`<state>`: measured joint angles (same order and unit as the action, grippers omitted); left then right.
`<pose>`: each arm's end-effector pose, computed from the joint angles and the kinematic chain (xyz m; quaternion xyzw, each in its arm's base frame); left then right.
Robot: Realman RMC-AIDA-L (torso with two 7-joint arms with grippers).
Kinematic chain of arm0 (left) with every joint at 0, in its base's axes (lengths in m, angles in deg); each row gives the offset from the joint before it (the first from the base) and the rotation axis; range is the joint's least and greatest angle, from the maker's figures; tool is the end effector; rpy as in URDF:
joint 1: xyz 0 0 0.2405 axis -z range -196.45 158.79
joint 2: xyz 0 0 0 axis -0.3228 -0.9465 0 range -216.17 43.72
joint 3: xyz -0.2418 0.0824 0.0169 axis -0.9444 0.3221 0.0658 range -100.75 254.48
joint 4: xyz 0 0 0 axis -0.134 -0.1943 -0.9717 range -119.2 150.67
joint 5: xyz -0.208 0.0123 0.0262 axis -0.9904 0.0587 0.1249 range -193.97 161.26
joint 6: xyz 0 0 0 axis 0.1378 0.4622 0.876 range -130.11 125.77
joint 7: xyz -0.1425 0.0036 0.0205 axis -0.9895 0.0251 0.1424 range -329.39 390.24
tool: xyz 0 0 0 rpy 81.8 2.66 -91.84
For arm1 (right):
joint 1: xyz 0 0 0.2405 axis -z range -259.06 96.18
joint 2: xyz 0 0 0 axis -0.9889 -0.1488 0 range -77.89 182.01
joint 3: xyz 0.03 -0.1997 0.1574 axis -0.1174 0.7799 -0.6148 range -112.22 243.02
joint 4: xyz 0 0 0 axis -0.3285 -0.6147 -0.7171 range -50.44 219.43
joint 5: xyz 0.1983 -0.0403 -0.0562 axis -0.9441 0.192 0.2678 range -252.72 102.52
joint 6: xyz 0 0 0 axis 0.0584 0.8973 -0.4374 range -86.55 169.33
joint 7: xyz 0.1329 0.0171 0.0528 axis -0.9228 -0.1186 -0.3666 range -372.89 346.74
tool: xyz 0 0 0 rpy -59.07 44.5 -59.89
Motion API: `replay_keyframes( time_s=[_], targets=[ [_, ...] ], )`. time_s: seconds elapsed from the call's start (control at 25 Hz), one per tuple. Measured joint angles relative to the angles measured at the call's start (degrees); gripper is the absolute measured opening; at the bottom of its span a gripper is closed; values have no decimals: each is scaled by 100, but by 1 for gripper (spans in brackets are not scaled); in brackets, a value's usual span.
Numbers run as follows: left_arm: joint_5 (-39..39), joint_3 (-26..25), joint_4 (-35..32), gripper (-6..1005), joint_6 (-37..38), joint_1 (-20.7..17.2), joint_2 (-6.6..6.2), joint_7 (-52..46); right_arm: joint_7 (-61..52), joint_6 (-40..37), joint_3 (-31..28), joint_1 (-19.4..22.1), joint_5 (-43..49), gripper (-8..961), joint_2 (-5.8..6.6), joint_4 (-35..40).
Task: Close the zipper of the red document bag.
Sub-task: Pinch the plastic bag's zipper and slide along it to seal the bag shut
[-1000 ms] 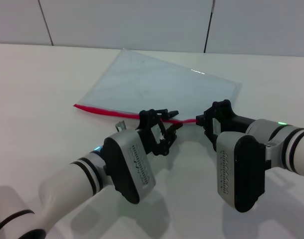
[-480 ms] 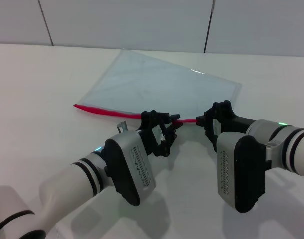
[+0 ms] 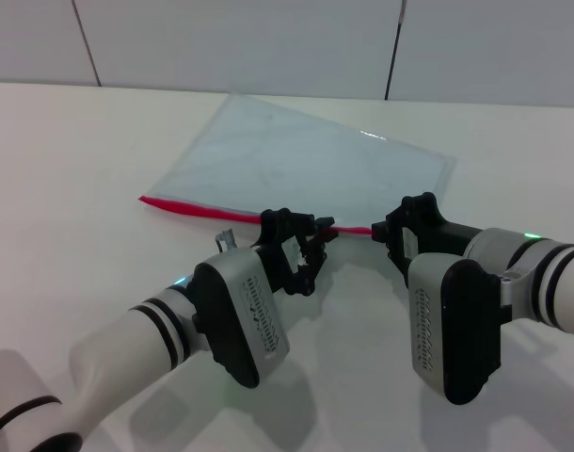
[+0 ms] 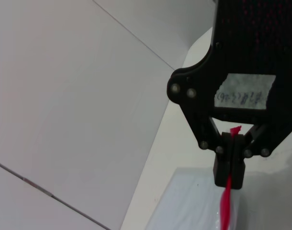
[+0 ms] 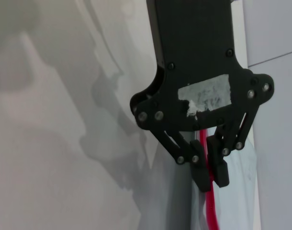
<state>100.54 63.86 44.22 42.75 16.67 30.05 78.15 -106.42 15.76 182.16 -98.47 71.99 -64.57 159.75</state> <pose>-0.2360 0.3291 -0.1314 -0.8778 0.2004 -0.0494 0.4324 0.1842 0.3349 -0.0897 -0.8862 -0.3090 -0.1545 0.3087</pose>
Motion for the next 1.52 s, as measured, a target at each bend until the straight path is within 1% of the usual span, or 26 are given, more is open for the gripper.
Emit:
replay_keyframes(
  time_s=[0.28, 0.52, 0.76, 1.2, 1.36, 1.52],
  targets=[
    [0, 0, -4, 83, 0, -7, 1, 0, -8, -9, -74, -18, 2, 14, 0, -43],
    [-1, -1, -3, 82, 0, -92, 0, 0, -31, -13, -348, 7, -7, 14, 1, -83],
    [-1, 0, 14, 81, 69, -256, 0, 0, -53, -13, -781, -2, -55, 14, 1, -258],
    [-32, 0, 43, 79, 226, -562, 0, -116, -411, 40, -1833, -66, -75, 29, -5, -579],
    [-28, 0, 42, 101, 264, -650, 0, -226, -568, 51, -2135, -138, -76, 36, -3, -718],
    [-29, 0, 14, 122, 291, -718, 0, -360, -584, 71, -2306, -154, -77, 43, -5, -809]
  ],
)
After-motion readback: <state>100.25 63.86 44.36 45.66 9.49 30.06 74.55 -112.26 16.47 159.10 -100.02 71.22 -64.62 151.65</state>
